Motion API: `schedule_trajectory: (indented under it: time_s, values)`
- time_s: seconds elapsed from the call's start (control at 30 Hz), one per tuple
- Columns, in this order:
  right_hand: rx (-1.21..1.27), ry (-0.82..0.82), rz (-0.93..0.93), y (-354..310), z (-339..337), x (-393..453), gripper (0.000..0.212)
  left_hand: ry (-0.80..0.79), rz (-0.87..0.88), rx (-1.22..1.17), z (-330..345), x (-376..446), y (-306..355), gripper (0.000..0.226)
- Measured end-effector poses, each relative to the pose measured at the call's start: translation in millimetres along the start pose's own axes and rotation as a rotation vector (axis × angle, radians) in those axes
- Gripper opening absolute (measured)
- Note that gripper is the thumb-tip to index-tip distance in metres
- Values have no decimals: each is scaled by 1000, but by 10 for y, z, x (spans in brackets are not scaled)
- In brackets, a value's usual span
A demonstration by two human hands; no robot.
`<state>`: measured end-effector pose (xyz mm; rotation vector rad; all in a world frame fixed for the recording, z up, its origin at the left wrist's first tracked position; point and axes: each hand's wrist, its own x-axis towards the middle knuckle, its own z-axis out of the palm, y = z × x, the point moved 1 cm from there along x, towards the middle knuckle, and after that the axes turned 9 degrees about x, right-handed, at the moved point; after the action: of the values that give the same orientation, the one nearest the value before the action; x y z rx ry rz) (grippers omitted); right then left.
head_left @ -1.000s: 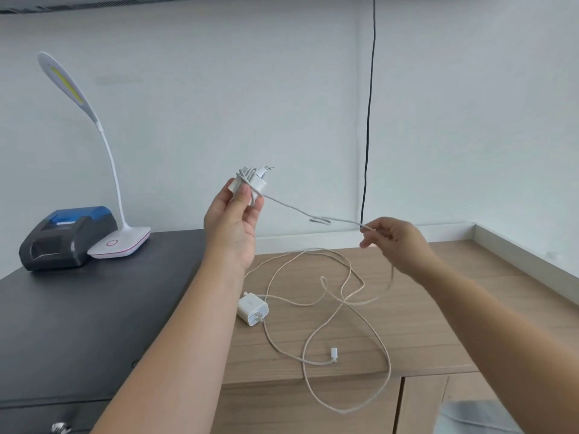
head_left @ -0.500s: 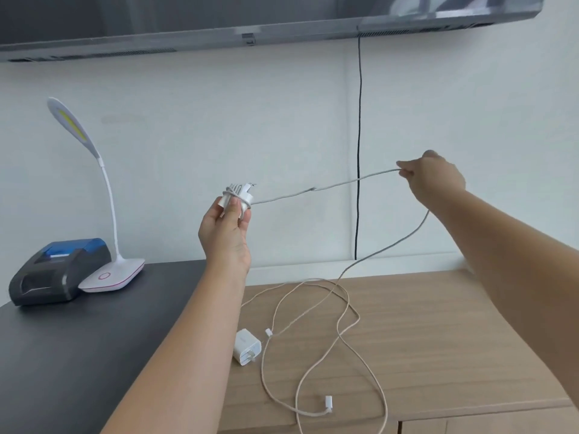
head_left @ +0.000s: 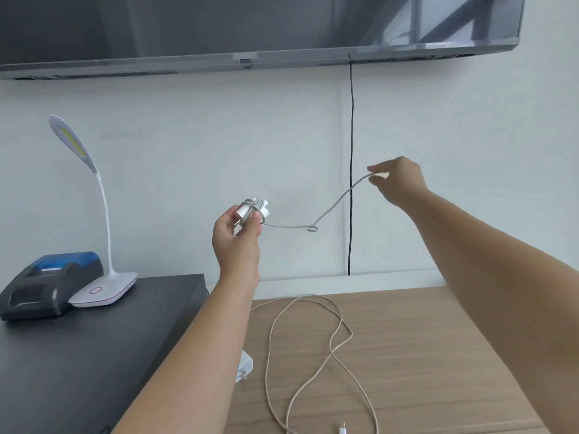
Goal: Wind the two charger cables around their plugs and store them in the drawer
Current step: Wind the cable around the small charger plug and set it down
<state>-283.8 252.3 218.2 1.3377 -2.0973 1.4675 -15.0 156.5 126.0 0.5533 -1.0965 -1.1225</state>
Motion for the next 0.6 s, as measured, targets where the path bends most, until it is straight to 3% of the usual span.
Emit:
schedule_trajectory:
  time_s: [0.13, 0.2, 0.27, 0.33, 0.43, 0.53, 0.6]
  values:
    - [-136, -278, 11, 153, 329, -379, 45, -52, -118, -120, 23, -57, -62, 40]
    - [-21, -403, 1, 103, 526, -614, 45, -89, -171, -172, 59, -116, -64, 41]
    - [284, -480, 48, -26, 715, -859, 38, -127, -210, -200, 107, -185, -71, 39]
    - [565, -534, 130, -165, 876, -1068, 40, -158, -240, -231, 144, -240, -78, 36]
    - [738, -572, 226, -268, 1060, -1300, 46, -199, -263, -256, 148, -312, -85, 26]
    - [858, -603, 187, -329, 1191, -1528, 33, -253, -263, -258, 120, -384, -83, 15]
    - [942, -535, 188, -321, 1251, -1639, 26, -278, -256, -251, 84, -432, -96, 14]
